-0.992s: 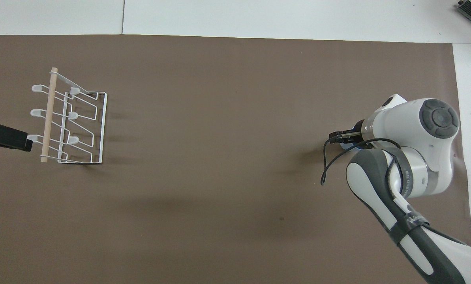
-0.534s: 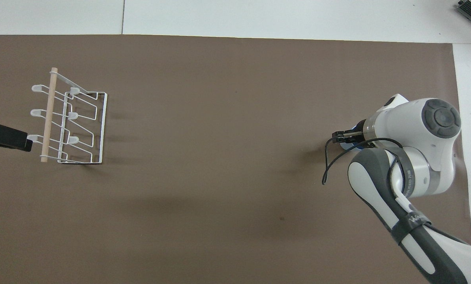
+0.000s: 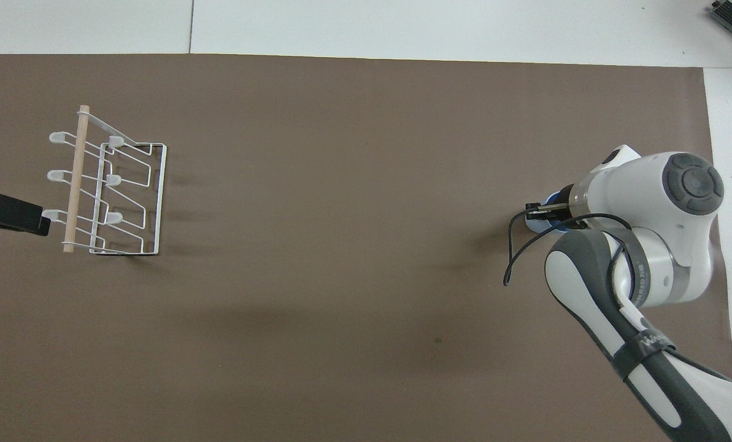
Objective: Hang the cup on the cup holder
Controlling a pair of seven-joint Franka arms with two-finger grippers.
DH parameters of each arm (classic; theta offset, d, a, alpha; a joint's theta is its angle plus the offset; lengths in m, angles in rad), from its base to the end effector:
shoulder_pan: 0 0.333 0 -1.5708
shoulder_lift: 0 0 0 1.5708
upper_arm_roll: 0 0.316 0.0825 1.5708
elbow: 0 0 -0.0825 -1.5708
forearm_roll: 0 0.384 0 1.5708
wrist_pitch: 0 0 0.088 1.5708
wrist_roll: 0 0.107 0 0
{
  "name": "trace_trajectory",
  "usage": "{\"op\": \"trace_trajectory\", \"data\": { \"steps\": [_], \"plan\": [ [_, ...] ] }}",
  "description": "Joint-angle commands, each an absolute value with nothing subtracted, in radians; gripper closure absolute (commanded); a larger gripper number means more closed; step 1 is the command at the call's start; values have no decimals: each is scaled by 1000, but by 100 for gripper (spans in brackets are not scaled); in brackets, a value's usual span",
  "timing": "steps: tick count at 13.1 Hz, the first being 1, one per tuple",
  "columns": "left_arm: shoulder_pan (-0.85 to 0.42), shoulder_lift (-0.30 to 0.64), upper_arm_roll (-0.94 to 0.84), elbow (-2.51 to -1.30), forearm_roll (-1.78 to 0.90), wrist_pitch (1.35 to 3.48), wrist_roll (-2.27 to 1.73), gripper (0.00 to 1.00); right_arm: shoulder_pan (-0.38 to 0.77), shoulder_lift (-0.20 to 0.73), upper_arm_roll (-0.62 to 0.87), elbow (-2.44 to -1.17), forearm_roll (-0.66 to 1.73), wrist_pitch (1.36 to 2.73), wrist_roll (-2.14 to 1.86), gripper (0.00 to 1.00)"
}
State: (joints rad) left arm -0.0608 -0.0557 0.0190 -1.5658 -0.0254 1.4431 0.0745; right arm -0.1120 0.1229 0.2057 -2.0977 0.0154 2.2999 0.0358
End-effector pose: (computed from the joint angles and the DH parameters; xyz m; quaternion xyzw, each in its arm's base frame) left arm 0.5231 -0.0245 0.6461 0.9976 -0.0593 -0.0333 0.0137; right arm 0.5700 0.0521 0.3716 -0.9987 -0.0228 -0.0396 0.0210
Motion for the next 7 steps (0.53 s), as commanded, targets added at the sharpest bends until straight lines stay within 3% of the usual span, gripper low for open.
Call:
{"op": "trace_trajectory", "data": {
  "steps": [1,4,7],
  "plan": [
    [-74,-78,28,-1589,-20,1443,60,0,-123,127,213,-2106,34,2299,14,100],
    [-74,-80,28,-1589,-20,1436,60,0,-127,126,213,-2051,35,2235,8,100],
    [-75,-80,26,-1588,-20,1434,66,0,-149,127,213,-1898,35,2094,5,100]
  ]
}}
